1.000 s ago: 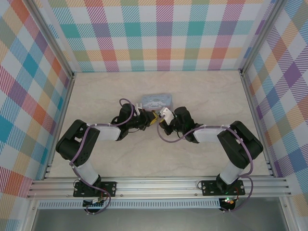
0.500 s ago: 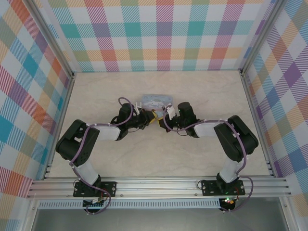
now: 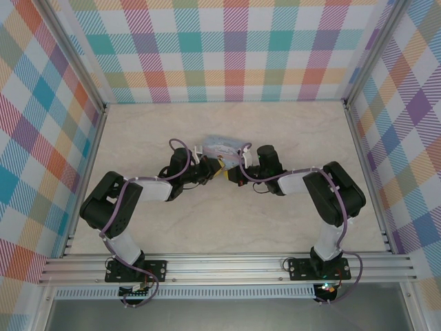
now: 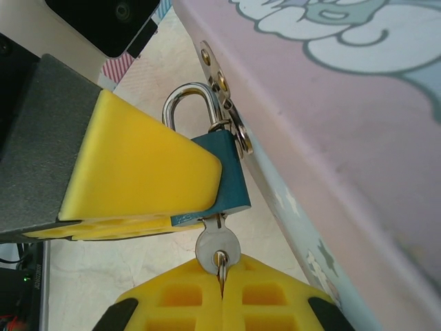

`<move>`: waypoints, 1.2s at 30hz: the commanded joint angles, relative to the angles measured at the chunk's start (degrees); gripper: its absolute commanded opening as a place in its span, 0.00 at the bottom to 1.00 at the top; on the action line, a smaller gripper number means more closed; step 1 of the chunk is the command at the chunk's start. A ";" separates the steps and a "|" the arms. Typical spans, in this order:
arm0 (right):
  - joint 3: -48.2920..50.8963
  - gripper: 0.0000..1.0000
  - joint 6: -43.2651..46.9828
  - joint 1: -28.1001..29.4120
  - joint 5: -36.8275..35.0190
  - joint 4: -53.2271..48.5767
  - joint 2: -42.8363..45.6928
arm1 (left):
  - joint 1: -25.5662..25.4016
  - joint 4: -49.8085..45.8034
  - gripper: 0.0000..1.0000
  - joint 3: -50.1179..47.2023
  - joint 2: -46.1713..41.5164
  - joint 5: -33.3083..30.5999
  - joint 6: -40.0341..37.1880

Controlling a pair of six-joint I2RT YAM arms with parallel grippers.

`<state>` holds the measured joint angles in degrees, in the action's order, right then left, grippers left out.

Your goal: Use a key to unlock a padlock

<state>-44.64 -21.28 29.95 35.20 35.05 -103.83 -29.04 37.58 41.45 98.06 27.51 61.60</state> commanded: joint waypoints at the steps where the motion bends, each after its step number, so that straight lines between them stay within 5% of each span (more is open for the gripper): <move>1: -1.37 0.05 -0.88 0.67 5.01 6.29 1.25 | -0.93 -0.75 0.00 0.22 0.99 1.81 -2.10; 8: 0.02 0.14 7.61 0.28 2.59 -5.84 4.86 | -0.67 -1.17 0.00 0.12 1.78 0.66 -2.10; 15: 3.34 0.35 15.96 0.12 -2.85 -15.91 9.78 | -0.49 -0.83 0.00 -0.06 3.07 -0.25 -2.35; 27: 4.63 0.52 12.34 -2.93 -8.44 -18.76 16.30 | -0.49 1.47 0.00 -2.41 8.20 -1.16 -3.16; 36: 3.80 0.64 5.53 -6.28 -13.73 -21.02 19.52 | -0.32 -0.10 0.30 -4.33 7.10 -3.52 -5.29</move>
<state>-39.90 -13.02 24.53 23.46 15.81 -85.65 -29.17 39.83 38.30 105.69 25.85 58.19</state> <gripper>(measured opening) 0.640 0.291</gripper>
